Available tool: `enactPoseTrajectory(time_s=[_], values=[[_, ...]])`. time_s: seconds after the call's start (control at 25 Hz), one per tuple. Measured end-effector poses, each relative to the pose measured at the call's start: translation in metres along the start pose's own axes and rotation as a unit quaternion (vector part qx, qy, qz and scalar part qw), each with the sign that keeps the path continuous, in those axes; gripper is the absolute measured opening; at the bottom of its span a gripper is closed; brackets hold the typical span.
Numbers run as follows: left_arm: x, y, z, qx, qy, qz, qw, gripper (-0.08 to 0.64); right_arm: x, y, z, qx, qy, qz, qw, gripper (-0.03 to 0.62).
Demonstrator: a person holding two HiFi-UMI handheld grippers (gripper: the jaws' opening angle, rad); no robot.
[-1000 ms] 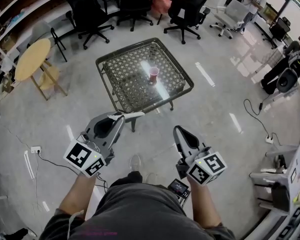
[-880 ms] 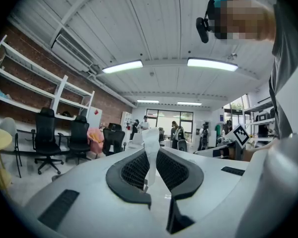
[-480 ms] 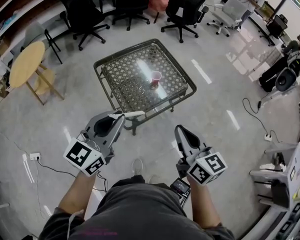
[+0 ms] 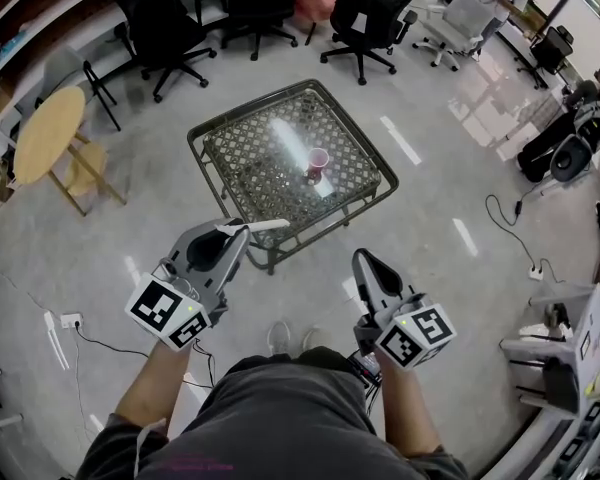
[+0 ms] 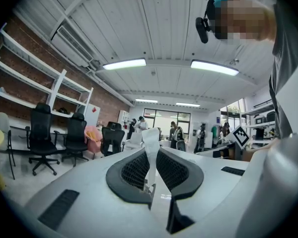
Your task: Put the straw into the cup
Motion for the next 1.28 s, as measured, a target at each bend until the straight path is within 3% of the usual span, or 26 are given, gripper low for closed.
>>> enactPoseTrajectory(time_s=[0.68,1.28], values=[[-0.045,0.001,-0.055,-0.006,0.007,0.001,1.0,0.049,0.044,0.024,-0.057,0.014,0.021,-0.008,1.0,0.014],[-0.082,-0.007,-0.151,-0.028,0.028,0.014,0.9991,0.049,0.128,0.047,-0.128,-0.02,0.054,-0.016,0.998,0.014]])
Point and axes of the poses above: the fingertips, and each gripper's own axes: z backward along the fingers, x to its right, y out of its top, the point moved 4 cm from there along z, backward along the fingers, and after that the axes turned 1 degree about -y, right-handed, at the moved point
